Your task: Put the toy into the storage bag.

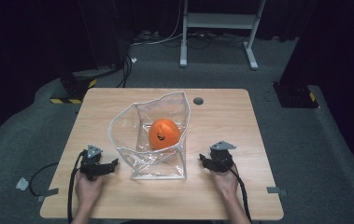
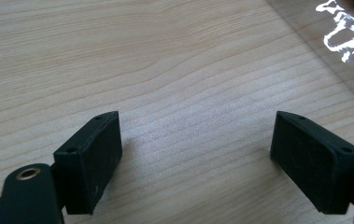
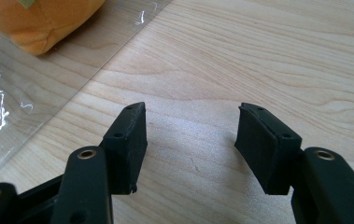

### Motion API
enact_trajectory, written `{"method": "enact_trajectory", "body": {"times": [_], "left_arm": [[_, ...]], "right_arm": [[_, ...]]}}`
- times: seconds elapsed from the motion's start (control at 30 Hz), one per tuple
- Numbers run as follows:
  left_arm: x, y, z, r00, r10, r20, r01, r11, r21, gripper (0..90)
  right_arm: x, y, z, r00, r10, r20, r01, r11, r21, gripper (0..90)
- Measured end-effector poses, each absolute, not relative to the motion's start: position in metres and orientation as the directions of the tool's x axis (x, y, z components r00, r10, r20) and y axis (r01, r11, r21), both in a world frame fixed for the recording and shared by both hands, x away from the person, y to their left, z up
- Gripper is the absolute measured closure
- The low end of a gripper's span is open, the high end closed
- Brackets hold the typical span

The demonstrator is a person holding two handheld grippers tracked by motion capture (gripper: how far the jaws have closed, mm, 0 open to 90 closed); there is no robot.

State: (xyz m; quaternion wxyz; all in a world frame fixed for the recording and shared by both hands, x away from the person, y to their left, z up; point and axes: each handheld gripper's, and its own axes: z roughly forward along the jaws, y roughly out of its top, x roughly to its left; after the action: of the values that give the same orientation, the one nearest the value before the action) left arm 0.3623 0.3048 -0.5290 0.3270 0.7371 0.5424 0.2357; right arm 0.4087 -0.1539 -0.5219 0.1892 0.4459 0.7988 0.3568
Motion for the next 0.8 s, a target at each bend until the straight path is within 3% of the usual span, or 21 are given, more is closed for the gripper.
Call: {"method": "enact_trajectory", "body": {"times": [0.8], "left_arm": [[0.3622, 0.3047, -0.5290, 0.299, 0.954, -0.008, 0.646, -0.197, 0.737, 16.8]], "right_arm": [[0.4088, -0.1493, -0.5239, -0.533, 0.846, -0.015, 0.577, 0.377, 0.725, 32.3]]}}
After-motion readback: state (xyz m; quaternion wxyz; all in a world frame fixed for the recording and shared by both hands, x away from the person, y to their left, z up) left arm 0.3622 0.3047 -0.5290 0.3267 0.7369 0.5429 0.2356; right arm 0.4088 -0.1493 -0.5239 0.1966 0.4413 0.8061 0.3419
